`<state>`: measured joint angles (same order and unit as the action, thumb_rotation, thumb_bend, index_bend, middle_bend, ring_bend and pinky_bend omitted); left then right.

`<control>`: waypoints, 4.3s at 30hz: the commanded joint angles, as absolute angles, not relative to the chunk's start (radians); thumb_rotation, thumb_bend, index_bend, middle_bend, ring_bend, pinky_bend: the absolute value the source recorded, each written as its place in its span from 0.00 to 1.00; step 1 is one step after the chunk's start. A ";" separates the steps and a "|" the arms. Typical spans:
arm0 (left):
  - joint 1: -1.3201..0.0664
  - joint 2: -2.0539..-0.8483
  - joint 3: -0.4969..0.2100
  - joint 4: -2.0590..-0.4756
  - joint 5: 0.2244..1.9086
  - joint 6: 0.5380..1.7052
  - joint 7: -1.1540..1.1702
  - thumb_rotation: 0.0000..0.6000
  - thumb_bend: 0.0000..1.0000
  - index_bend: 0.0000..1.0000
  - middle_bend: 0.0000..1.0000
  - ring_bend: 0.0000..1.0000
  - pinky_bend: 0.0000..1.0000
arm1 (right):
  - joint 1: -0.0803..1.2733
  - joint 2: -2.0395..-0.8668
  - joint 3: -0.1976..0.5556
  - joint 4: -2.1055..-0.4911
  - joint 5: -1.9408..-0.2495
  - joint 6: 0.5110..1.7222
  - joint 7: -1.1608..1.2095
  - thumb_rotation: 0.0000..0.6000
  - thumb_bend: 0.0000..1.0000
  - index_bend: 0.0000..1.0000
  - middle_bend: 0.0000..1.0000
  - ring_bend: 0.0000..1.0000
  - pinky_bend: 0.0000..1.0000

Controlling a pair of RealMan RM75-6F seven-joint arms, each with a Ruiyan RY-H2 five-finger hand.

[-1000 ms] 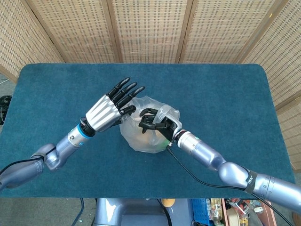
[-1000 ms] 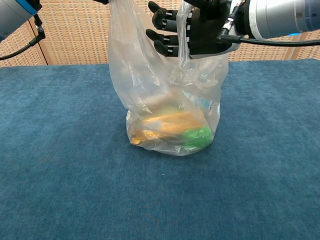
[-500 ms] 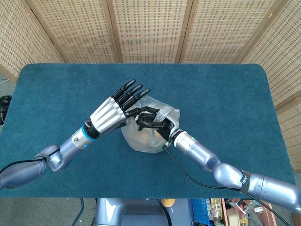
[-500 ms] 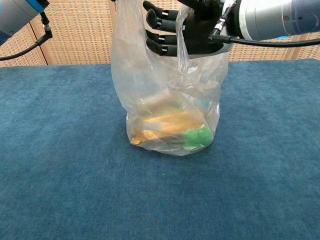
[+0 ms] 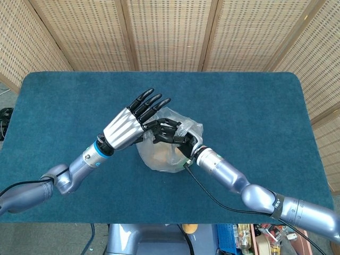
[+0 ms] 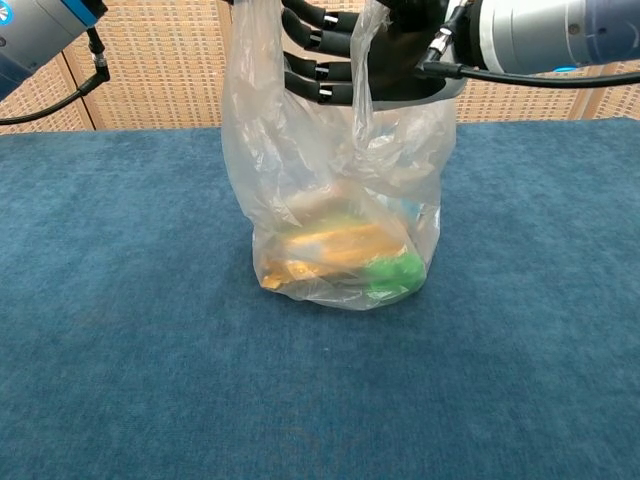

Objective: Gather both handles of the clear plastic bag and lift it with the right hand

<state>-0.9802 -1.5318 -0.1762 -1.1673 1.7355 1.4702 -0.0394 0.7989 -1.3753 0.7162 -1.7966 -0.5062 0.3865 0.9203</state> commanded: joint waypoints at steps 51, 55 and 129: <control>-1.013 -1.559 -0.251 -1.164 1.652 1.376 -0.016 1.00 0.59 0.57 0.00 0.00 0.00 | 0.747 -1.454 0.784 -1.775 -0.618 0.316 0.949 1.00 0.00 0.33 0.39 0.21 0.27; -1.018 -1.566 -0.254 -1.157 1.641 1.361 -0.010 1.00 0.59 0.57 0.00 0.00 0.00 | 0.747 -1.460 0.788 -1.771 -0.620 0.314 0.951 1.00 0.00 0.33 0.39 0.21 0.27; -1.041 -1.553 -0.280 -1.175 1.599 1.331 0.022 1.00 0.59 0.56 0.00 0.00 0.00 | 0.749 -1.404 0.792 -1.792 -0.629 0.324 0.940 1.00 0.01 0.37 0.42 0.24 0.11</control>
